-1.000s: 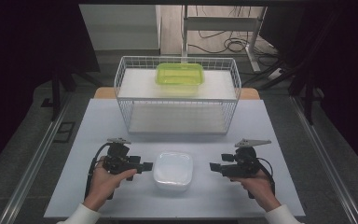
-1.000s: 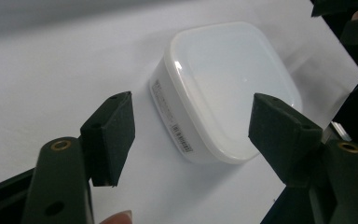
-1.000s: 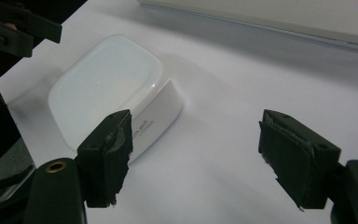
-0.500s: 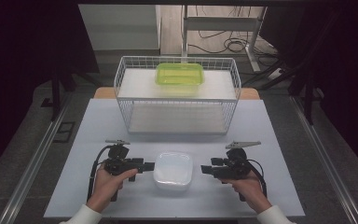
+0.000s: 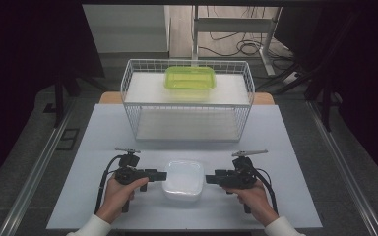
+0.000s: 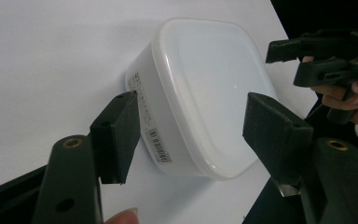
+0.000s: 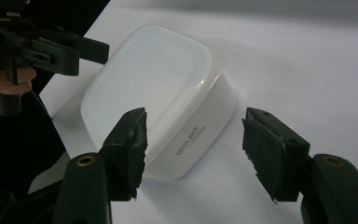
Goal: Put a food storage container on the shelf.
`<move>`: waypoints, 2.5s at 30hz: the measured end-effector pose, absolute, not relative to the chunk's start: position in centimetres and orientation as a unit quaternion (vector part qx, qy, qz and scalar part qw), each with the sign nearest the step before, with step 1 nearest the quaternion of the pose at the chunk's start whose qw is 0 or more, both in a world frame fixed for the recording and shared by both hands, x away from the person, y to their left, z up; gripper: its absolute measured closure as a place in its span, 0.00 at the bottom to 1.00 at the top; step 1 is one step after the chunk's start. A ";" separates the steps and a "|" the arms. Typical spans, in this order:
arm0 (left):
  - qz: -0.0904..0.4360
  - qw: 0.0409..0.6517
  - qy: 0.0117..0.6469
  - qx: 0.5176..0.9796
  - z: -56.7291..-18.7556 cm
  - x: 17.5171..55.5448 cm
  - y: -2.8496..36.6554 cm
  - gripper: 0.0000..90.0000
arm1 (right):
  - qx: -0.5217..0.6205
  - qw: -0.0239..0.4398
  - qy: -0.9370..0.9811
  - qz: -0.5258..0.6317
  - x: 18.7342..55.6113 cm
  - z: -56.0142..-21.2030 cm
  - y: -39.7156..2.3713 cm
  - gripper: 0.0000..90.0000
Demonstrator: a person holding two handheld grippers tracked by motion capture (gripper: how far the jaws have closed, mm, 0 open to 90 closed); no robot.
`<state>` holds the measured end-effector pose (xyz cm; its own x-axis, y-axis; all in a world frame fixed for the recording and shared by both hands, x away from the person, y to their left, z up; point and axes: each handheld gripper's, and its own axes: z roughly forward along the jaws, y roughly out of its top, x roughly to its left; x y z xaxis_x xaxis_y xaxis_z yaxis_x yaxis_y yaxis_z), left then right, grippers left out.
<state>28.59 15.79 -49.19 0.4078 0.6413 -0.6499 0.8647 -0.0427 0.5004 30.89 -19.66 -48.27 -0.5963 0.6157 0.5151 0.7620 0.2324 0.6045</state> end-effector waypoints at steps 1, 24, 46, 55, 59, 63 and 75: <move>-0.128 0.448 0.533 0.706 -49.3 28.7 15.7 0.42 | -0.442 0.087 -0.780 -0.434 30.9 -48.4 -19.6 0.45; -0.181 0.456 0.541 0.682 -50.9 29.1 15.7 0.76 | -0.495 0.187 -0.716 -0.455 31.5 -50.4 -18.7 0.74; -0.159 0.464 0.527 0.694 -50.1 28.0 15.7 0.81 | -0.479 0.202 -0.704 -0.484 30.8 -49.5 -19.4 0.87; -0.149 0.471 0.522 0.696 -49.9 27.9 15.7 0.84 | -0.457 0.177 -0.720 -0.491 30.7 -48.8 -19.3 0.89; -0.148 0.470 0.520 0.698 -49.8 27.9 15.6 0.85 | -0.453 0.172 -0.724 -0.491 30.7 -48.7 -19.3 0.89; -0.147 0.471 0.518 0.699 -49.8 27.9 15.6 0.86 | -0.451 0.168 -0.727 -0.490 30.7 -48.6 -19.4 0.89; -0.135 0.474 0.511 0.704 -49.2 27.9 15.7 0.86 | -0.438 0.154 -0.735 -0.495 30.7 -48.1 -19.3 0.89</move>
